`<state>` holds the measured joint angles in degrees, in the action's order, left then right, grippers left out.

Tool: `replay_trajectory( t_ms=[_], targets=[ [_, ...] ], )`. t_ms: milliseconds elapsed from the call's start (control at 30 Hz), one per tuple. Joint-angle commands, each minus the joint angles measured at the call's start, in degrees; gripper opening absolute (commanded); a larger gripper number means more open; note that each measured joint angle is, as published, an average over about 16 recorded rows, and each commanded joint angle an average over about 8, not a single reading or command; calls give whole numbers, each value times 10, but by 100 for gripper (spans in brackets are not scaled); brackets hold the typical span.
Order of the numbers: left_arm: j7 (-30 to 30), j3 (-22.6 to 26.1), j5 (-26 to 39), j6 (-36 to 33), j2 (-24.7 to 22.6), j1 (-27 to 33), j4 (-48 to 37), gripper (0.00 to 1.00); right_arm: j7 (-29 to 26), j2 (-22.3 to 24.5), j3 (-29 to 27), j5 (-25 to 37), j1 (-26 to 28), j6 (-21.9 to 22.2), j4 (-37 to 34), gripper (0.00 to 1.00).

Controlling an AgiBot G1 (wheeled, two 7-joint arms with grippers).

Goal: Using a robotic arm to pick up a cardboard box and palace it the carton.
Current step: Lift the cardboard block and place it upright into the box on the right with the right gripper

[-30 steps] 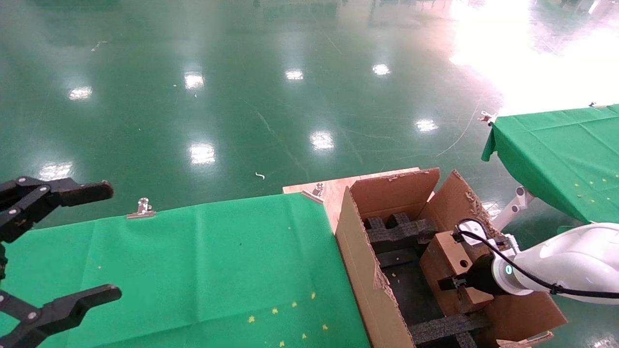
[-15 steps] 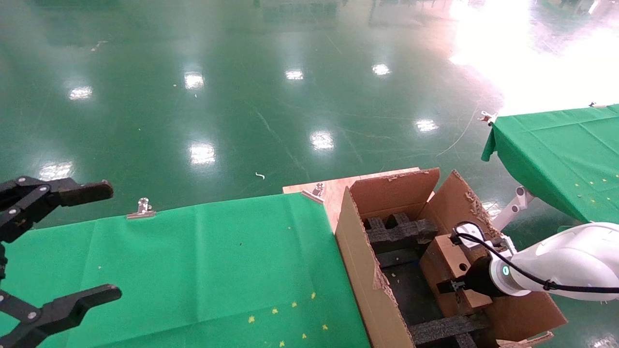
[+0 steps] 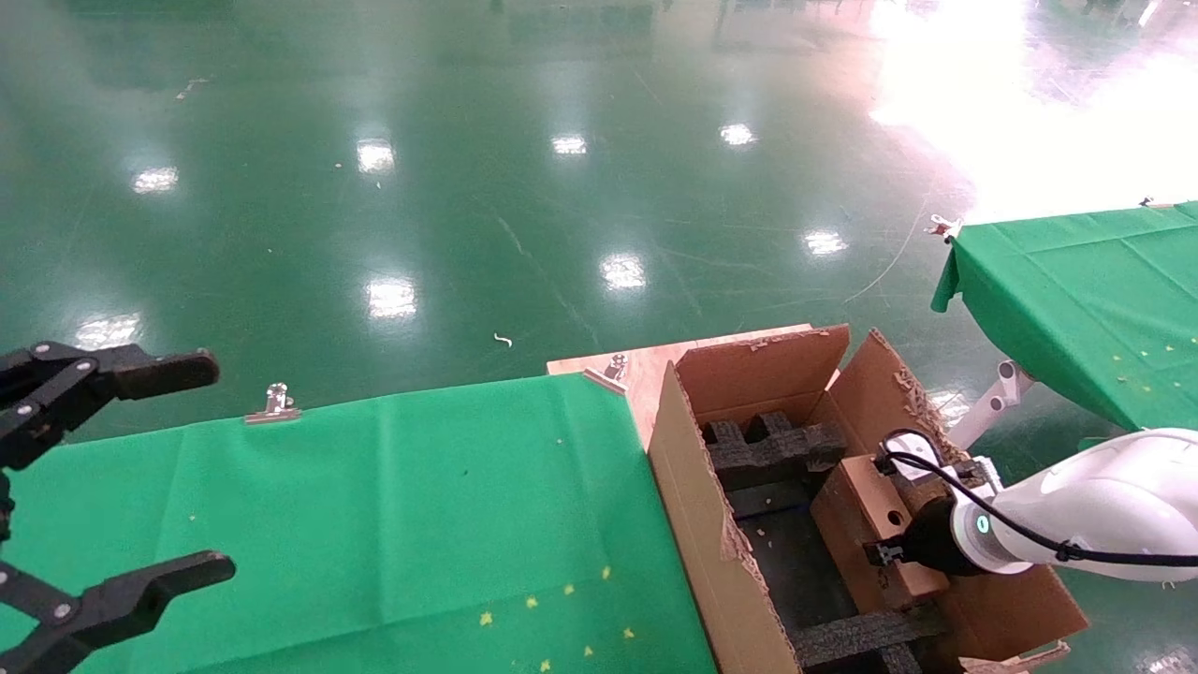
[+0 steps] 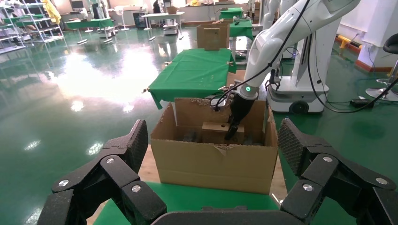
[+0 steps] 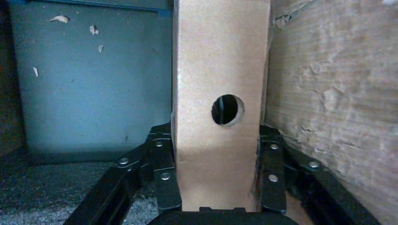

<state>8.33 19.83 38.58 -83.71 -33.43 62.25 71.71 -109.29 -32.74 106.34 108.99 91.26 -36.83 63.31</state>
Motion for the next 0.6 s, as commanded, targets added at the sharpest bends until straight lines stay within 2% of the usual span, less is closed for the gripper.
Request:
replay_trajectory(
  t_ms=[33,367,600],
  targets=[
    [0,0,0,0,0,0,0,100,0,1,0,2,2,-1,2,100],
    [0,0,0,0,0,0,0,100,-13,15,-6,25,26,-8,28,100],
    [0,0,0,0,0,0,0,100,-24,31,-27,46,73,-10,57,100]
  ],
)
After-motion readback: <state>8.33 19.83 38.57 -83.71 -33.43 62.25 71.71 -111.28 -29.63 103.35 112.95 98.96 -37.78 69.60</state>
